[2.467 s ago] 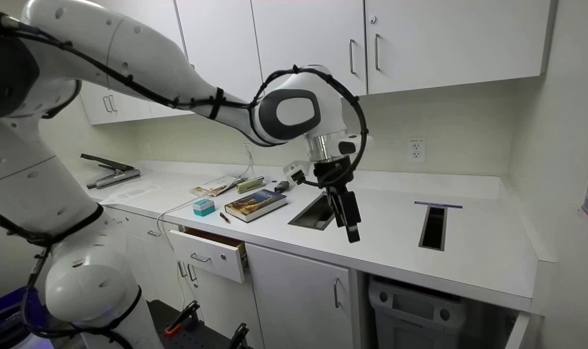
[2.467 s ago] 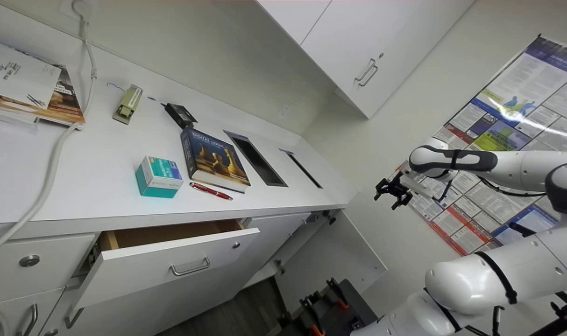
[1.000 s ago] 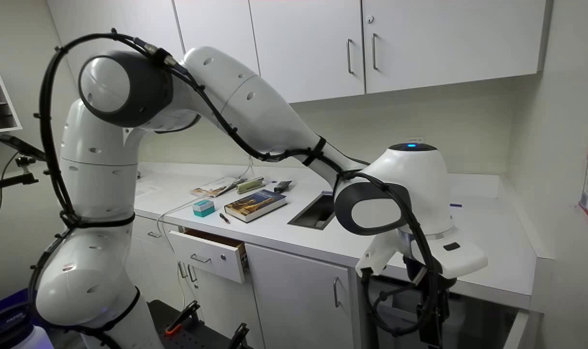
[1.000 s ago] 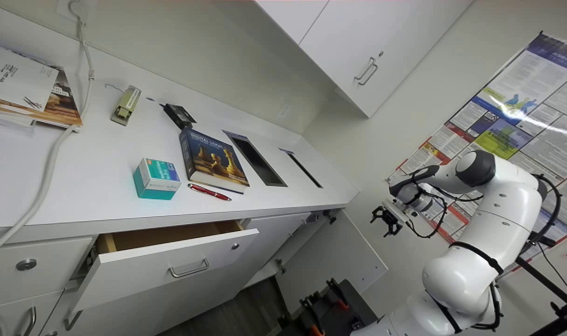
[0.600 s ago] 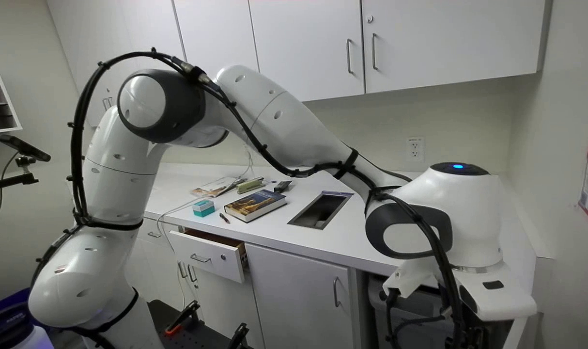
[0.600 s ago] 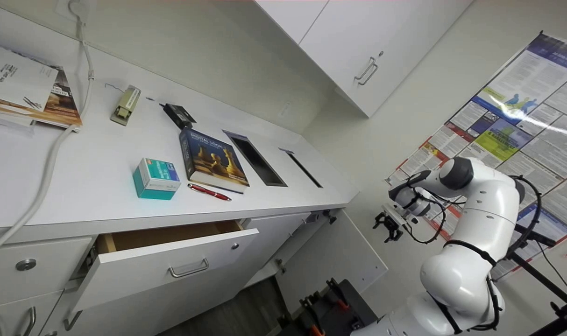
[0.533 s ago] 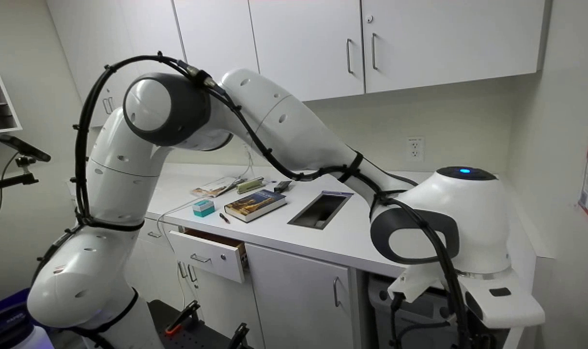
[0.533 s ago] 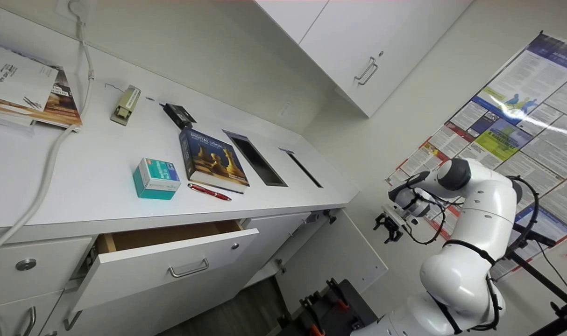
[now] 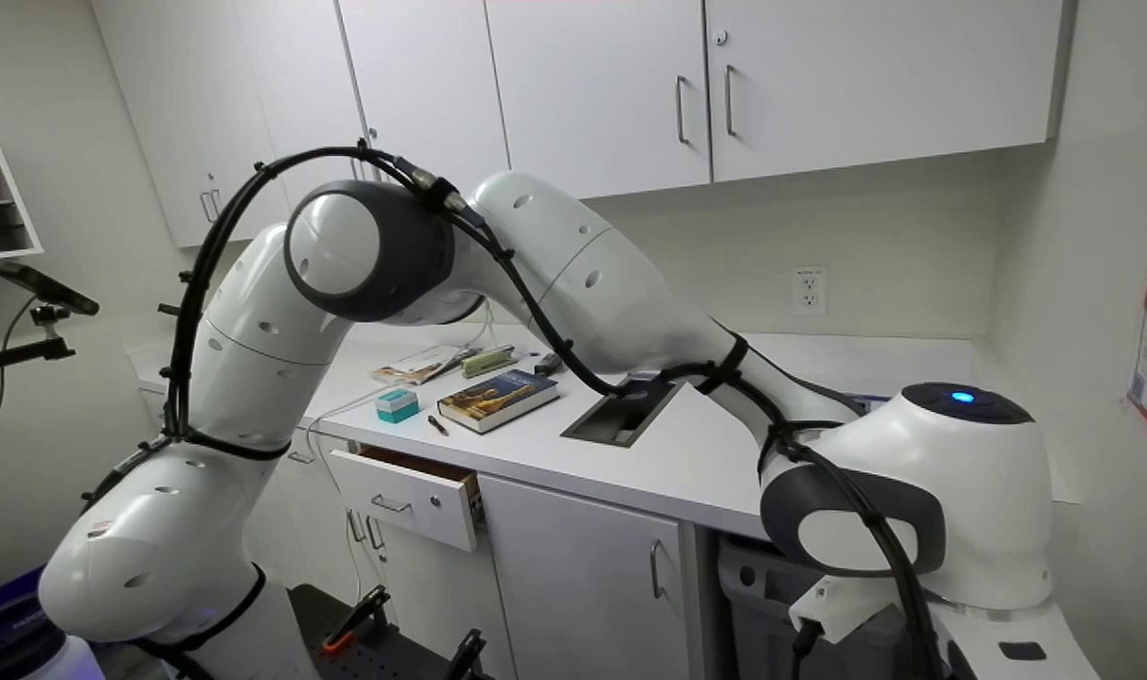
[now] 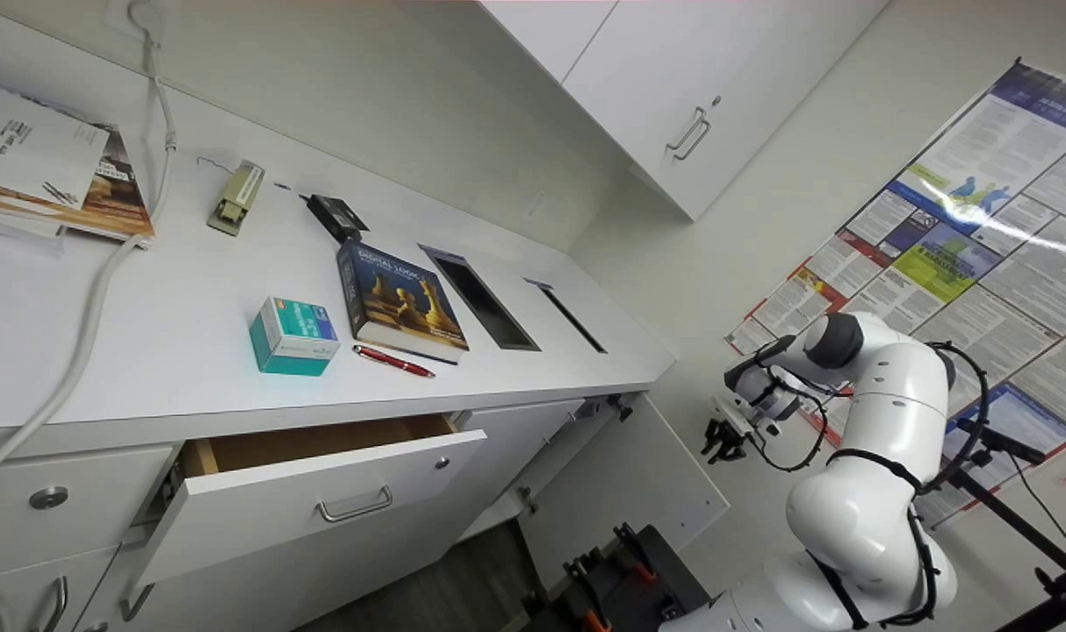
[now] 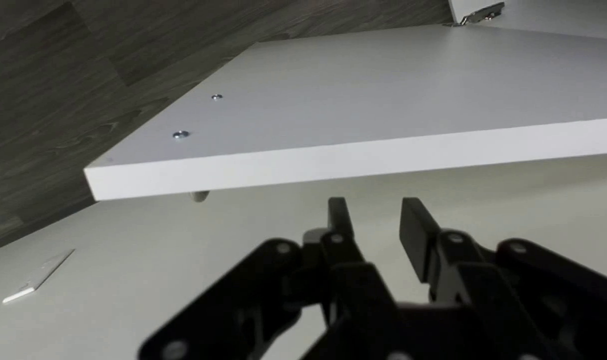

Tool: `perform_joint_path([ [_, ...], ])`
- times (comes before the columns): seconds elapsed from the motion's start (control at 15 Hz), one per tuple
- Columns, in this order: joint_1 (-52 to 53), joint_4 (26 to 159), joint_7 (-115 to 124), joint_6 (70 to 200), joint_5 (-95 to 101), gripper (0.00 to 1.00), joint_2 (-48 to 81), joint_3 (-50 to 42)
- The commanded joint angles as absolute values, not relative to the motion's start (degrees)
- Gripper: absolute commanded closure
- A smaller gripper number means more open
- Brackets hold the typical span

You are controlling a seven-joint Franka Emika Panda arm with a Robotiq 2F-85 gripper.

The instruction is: Close the cupboard

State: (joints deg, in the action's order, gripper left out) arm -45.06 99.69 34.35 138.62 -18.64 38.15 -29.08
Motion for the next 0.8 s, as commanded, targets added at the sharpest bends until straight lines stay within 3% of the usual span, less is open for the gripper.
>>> perform_joint_path([
  [0.0,-47.9,96.9,34.9,137.2,-20.6,0.96,39.7,-26.4],
  [0.13,-48.6,95.8,35.4,137.1,-20.6,1.00,40.7,-25.9],
  [0.73,-49.8,92.0,34.8,134.8,-19.7,1.00,45.3,-24.5],
])
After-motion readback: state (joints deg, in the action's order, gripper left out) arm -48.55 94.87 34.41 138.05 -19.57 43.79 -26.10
